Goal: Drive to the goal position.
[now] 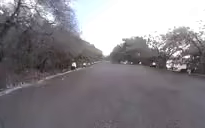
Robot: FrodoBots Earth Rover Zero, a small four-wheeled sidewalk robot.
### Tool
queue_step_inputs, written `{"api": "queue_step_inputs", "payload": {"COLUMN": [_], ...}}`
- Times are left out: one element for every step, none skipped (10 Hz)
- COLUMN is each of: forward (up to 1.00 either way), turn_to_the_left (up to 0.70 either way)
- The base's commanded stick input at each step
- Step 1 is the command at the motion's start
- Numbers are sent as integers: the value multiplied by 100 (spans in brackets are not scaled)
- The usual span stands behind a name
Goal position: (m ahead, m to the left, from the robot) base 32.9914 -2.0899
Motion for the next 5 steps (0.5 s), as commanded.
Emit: {"api": "queue_step_inputs", "payload": {"forward": [68,68,68,68,68], "turn_to_the_left": [0,0,0,0,0]}}
